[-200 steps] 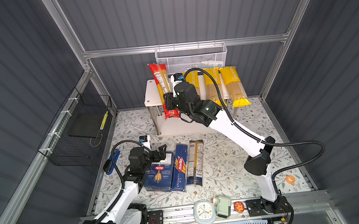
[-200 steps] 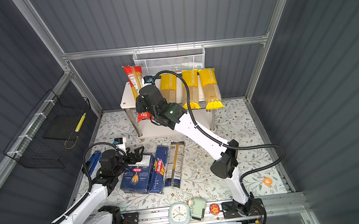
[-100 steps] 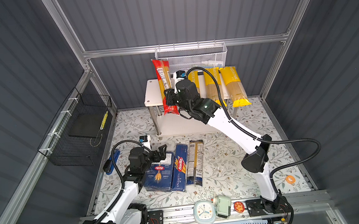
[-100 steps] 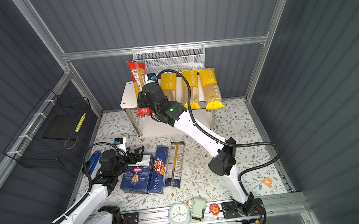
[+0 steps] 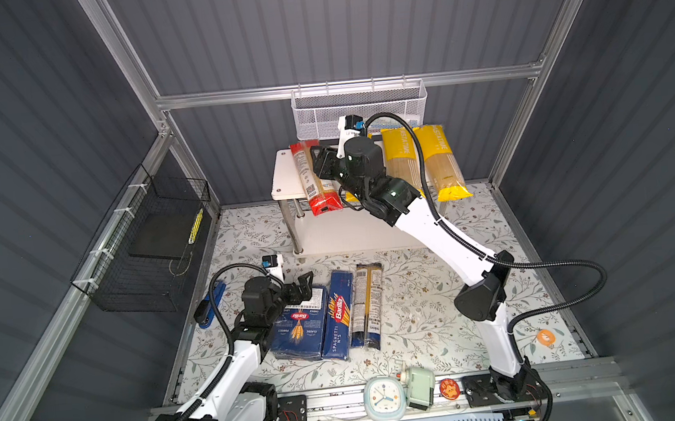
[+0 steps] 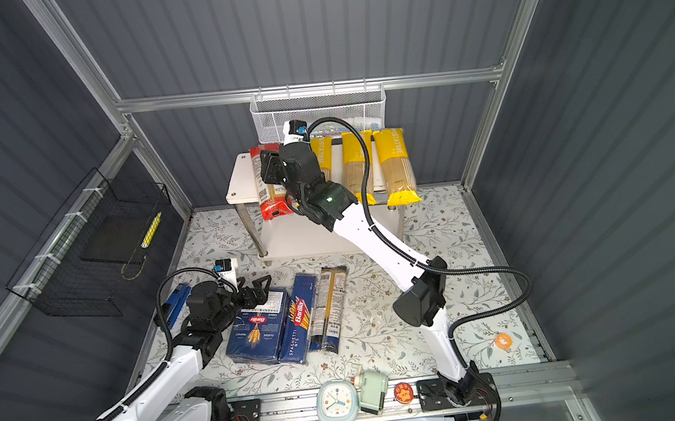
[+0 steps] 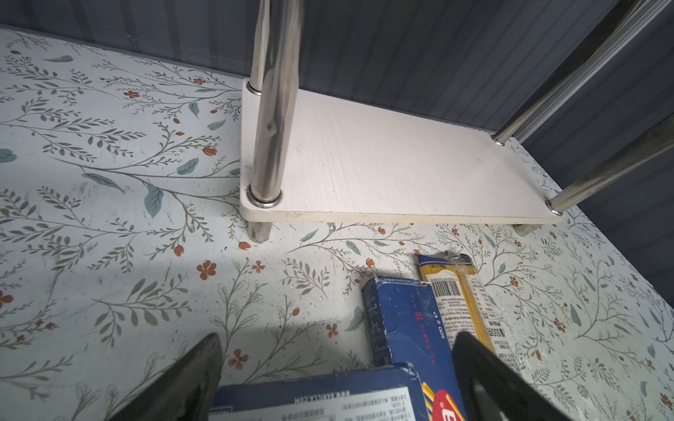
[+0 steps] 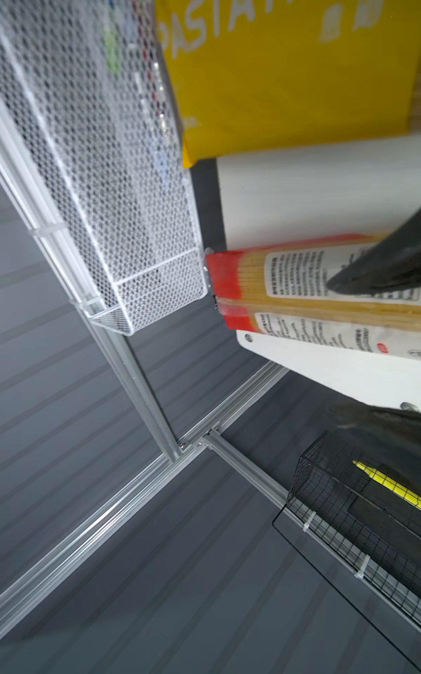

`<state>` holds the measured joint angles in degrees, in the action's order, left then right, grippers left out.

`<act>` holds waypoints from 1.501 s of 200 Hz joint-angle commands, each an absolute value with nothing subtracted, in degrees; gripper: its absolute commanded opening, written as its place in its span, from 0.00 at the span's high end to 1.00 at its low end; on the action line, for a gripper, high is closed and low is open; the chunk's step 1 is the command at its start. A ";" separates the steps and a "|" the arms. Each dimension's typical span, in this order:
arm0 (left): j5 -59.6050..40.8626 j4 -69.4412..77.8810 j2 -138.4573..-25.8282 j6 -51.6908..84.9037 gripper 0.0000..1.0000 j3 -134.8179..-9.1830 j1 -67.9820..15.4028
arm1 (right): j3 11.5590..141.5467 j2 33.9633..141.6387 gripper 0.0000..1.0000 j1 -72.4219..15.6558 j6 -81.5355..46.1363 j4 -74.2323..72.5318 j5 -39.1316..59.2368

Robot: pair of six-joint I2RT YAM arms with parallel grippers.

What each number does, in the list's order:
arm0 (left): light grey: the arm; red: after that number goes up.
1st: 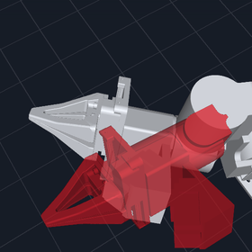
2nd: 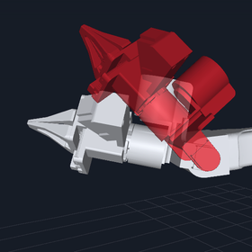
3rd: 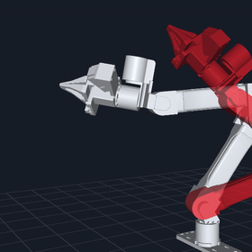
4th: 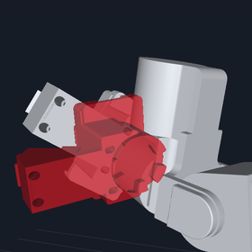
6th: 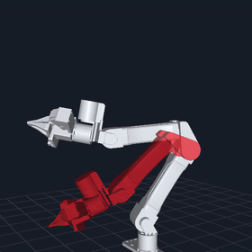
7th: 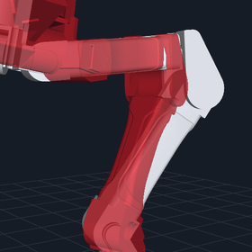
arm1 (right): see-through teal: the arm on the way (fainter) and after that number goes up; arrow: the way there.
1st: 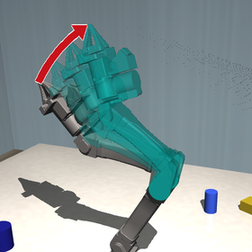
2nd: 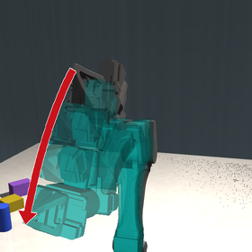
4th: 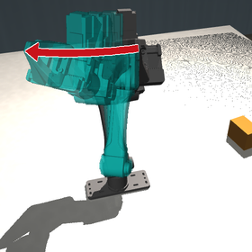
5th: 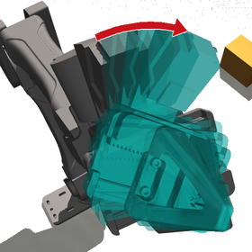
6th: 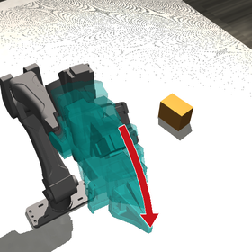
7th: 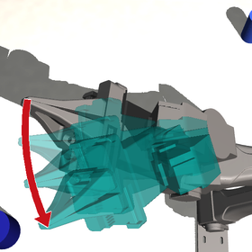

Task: Place and organize the pasta boxes and bags onto the shelf

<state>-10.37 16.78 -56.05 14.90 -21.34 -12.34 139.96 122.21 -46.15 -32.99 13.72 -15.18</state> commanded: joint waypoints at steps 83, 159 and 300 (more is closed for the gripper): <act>-10.66 16.05 -54.74 14.87 0.01 -21.60 -12.57 | 123.86 104.72 0.39 -54.20 -16.53 21.35 -11.55; -11.33 16.44 -55.64 15.18 0.01 -21.80 -12.57 | 110.12 97.27 0.38 -55.72 -21.67 26.33 -8.68; -10.20 14.77 -53.40 15.18 0.01 -21.89 -12.57 | 116.50 104.07 0.35 -56.60 -19.69 31.24 -8.43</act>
